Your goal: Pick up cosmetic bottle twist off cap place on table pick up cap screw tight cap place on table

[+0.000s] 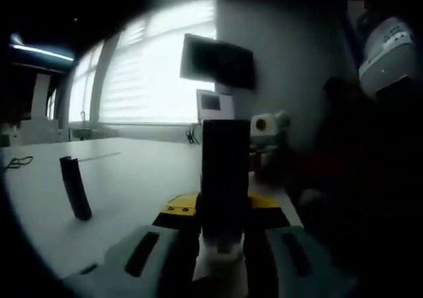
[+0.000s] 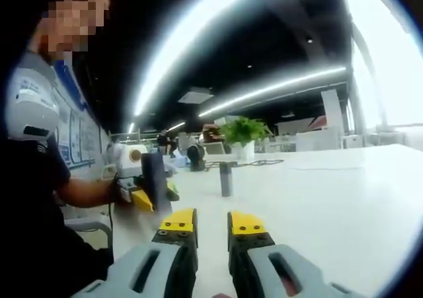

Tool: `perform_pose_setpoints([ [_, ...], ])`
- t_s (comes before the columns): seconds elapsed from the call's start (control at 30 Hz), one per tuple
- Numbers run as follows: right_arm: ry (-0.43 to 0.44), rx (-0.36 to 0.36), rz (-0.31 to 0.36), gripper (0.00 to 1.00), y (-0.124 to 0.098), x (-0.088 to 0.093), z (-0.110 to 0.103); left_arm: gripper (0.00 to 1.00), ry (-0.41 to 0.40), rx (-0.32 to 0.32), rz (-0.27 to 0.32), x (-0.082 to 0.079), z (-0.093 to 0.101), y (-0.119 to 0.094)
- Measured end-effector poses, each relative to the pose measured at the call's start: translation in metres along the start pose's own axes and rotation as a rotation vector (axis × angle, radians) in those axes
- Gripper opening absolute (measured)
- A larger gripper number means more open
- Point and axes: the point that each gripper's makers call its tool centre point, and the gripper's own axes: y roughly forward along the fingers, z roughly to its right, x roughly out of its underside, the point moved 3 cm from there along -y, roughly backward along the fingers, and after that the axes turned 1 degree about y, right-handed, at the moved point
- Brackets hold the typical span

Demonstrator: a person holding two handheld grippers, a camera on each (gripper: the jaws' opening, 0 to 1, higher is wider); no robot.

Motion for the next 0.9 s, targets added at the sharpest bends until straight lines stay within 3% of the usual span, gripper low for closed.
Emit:
perform_pose_setpoints([
  [0.23,-0.049,-0.065,0.019,0.16,0.005,-0.017,-0.016,0.15,0.0,0.023,0.003,0.0,0.002,0.0],
  [0.37,-0.022,-0.181,0.094,0.18,0.011,-0.048,-0.037,0.15,-0.003,0.032,0.003,0.0,0.003,0.001],
  [0.53,0.018,-0.278,0.114,0.25,0.027,-0.067,-0.053,0.15,-0.002,0.035,0.003,0.0,0.003,0.001],
  [0.73,-0.041,-0.395,0.057,0.27,0.05,-0.063,-0.078,0.15,-0.006,0.042,0.002,0.0,0.002,0.001],
  [0.9,-0.046,-0.411,0.027,0.27,0.063,-0.058,-0.079,0.15,-0.005,0.048,0.002,0.001,0.002,0.001],
])
